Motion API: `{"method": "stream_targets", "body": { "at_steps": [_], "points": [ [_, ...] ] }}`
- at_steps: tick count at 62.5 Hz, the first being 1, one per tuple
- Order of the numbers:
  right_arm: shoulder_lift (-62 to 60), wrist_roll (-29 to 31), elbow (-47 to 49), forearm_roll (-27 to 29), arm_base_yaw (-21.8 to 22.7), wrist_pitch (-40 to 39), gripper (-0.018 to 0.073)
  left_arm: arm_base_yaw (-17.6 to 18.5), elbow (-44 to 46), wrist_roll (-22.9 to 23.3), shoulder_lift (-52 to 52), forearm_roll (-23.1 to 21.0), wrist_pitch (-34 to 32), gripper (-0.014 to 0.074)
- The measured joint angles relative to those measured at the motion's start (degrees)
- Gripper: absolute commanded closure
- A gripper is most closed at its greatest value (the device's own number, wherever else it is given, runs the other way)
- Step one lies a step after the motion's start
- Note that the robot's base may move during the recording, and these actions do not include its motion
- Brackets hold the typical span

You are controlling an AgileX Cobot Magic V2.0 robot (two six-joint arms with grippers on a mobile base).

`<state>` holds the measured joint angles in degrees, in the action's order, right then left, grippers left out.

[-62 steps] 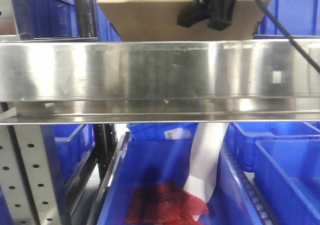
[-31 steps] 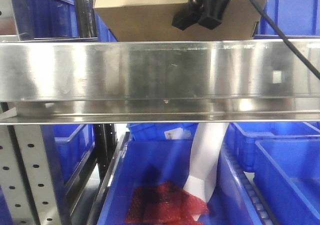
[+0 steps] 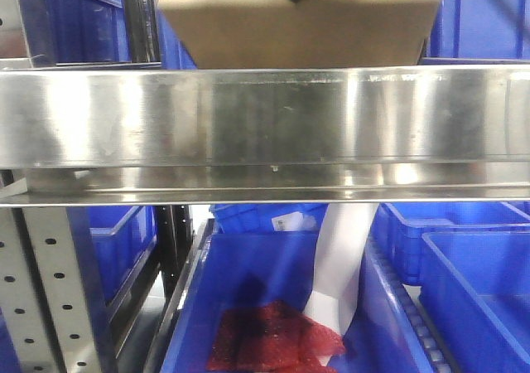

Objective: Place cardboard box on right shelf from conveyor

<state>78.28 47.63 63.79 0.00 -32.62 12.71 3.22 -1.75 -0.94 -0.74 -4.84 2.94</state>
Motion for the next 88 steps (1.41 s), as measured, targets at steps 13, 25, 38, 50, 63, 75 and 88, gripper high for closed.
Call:
{"method": "stream_targets", "body": {
  "at_steps": [13,25,38,50,63,75,88],
  "points": [
    [-3.6,-7.7,0.0,2.5,-0.2,3.6,-0.0039,0.0,0.0,0.0,0.0,0.0,0.0,0.0715],
    [-7.0,-33.6,0.0,-1.4,-0.2,4.1,0.0164,0.0,0.0,0.0,0.0,0.0,0.0,0.0715],
    [-10.3,-64.4,-2.6,-11.9,-0.2,3.1,0.0534,0.0,0.0,0.0,0.0,0.0,0.0,0.0715],
    [-11.4,-77.0,-3.7,-16.6,-0.2,1.9,0.0524,0.0,0.0,0.0,0.0,0.0,0.0,0.0715],
    [-11.4,-78.3,-3.7,-17.1,-0.2,1.5,0.0524,0.0,0.0,0.0,0.0,0.0,0.0,0.0715],
    [-11.4,-78.5,-3.7,-17.3,-0.2,1.5,0.0524,0.0,0.0,0.0,0.0,0.0,0.0,0.0715],
    [-11.4,-78.6,-3.7,-17.6,-0.2,1.4,0.0524,0.0,0.0,0.0,0.0,0.0,0.0,0.0715]
  ]
}}
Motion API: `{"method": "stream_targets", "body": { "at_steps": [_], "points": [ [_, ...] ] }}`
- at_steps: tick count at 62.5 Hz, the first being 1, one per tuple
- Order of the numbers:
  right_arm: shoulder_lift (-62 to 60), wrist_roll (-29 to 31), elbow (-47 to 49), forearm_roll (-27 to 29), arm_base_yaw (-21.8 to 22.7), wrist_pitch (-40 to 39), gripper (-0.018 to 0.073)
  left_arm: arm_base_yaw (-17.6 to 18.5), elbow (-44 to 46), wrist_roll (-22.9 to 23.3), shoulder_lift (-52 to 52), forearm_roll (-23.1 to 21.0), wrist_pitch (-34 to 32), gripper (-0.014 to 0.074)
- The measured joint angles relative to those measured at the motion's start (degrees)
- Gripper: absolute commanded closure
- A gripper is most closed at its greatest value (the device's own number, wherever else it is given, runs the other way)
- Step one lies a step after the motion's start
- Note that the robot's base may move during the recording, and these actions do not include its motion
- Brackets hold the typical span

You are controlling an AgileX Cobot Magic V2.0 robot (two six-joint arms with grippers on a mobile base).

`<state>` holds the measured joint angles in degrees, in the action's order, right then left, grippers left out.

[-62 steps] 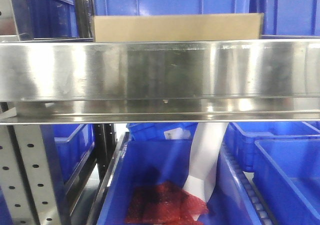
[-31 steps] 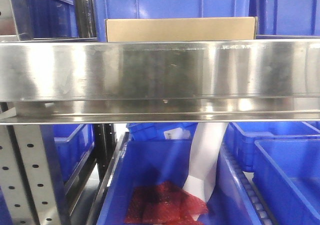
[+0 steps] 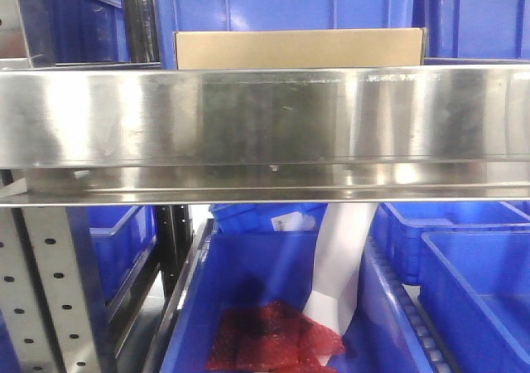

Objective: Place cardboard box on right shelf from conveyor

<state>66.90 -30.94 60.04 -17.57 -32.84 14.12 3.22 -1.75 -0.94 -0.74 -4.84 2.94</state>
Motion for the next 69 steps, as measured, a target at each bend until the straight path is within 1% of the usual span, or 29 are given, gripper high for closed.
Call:
{"method": "stream_targets", "body": {
  "at_steps": [6,11,18,23,26,32,37,52,63,69],
  "points": [
    [0.0,0.3,-0.1,-0.9,0.0,0.1,0.0524,0.0,0.0,0.0,0.0,0.0,0.0,0.0715],
    [-0.8,2.9,-1.1,-0.5,0.0,0.8,0.0524,0.0,0.0,0.0,0.0,0.0,0.0,0.0715],
    [-4.0,12.0,-5.1,4.3,0.4,2.0,0.0524,0.0,0.0,0.0,0.0,0.0,0.0,0.0715],
    [-7.8,18.3,-9.7,8.7,1.9,2.1,0.0524,0.0,0.0,0.0,0.0,0.0,0.0,0.0715],
    [-11.4,21.4,-12.9,11.3,3.6,2.1,0.0524,0.0,0.0,0.0,0.0,0.0,0.0,0.0715],
    [-18.8,23.7,-20.1,13.4,8.6,1.2,0.0524,0.0,0.0,0.0,0.0,0.0,0.0,0.0715],
    [-25.3,24.3,-26.2,14.1,12.5,0.2,0.0524,0.0,0.0,0.0,0.0,0.0,0.0,0.0715],
    [-46.2,24.8,-43.2,16.9,27.1,-1.5,0.0524,0.0,0.0,0.0,0.0,0.0,0.0,0.0715],
    [-59.0,25.0,-53.0,17.6,34.2,-2.8,0.0524,0.0,0.0,0.0,0.0,0.0,0.0,0.0715],
    [-65.0,25.1,-56.9,18.0,36.4,-3.4,0.0524,0.0,0.0,0.0,0.0,0.0,0.0,0.0715]
  ]
}}
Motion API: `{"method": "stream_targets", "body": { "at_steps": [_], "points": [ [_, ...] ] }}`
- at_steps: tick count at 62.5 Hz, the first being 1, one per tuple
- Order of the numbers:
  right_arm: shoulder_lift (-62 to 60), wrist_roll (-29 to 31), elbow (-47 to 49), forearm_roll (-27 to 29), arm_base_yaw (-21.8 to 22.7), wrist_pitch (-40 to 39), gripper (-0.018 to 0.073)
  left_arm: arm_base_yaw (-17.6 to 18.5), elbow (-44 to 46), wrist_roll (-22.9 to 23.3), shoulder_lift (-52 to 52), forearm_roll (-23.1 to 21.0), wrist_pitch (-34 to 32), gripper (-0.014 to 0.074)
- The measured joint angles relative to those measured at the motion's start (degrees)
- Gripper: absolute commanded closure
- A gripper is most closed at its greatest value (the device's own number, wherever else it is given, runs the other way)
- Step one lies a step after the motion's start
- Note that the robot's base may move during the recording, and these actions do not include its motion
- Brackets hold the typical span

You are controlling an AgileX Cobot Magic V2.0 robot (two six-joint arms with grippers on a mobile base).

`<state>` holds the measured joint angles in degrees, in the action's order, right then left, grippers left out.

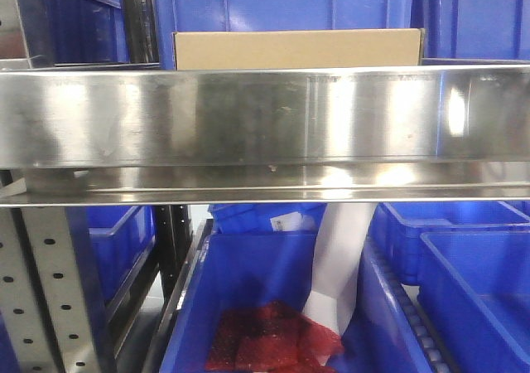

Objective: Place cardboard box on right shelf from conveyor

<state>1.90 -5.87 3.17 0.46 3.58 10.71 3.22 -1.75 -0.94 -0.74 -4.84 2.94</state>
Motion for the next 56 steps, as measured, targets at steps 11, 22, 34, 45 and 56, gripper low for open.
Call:
{"method": "stream_targets", "body": {
  "at_steps": [11,22,34,45,56],
  "points": [
    [-2.3,0.0,-4.5,0.3,1.2,-1.7,0.0524,0.0,0.0,0.0,0.0,0.0,0.0,0.0715],
    [-2.5,0.0,-4.8,0.3,1.2,-1.7,0.0524,0.0,0.0,0.0,0.0,0.0,0.0,0.0715],
    [-2.5,0.0,-4.8,0.3,1.2,-1.7,0.0524,0.0,0.0,0.0,0.0,0.0,0.0,0.0715],
    [-2.5,0.0,-4.8,0.3,1.2,-1.7,0.0524,0.0,0.0,0.0,0.0,0.0,0.0,0.0715],
    [-2.5,0.0,-4.8,0.3,1.2,-1.7,0.0524,0.0,0.0,0.0,0.0,0.0,0.0,0.0715]
  ]
}}
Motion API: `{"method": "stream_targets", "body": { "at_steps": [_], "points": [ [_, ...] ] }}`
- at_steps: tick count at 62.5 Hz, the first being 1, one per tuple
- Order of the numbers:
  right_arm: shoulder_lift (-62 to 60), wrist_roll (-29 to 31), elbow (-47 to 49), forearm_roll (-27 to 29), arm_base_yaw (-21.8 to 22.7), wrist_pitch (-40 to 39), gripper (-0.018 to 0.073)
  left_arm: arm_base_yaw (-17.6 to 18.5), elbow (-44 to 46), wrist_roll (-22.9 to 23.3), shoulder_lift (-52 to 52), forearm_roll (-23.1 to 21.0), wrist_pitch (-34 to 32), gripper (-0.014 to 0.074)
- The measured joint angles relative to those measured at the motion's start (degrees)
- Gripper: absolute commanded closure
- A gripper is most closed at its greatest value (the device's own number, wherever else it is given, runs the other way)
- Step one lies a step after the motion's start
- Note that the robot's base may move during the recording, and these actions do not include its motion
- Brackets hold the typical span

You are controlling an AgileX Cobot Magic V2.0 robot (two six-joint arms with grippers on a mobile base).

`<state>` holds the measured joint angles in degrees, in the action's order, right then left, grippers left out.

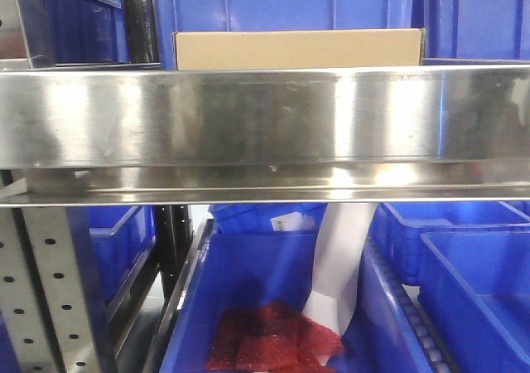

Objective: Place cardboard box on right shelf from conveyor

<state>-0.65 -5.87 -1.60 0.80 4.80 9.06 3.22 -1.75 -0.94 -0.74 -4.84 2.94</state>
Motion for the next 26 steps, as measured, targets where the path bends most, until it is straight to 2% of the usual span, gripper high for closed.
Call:
{"method": "stream_targets", "body": {
  "at_steps": [26],
  "points": [
    [0.0,0.0,0.0,0.0,0.0,0.0,0.0524,0.0,0.0,0.0,0.0,0.0,0.0,0.0715]
  ]
}}
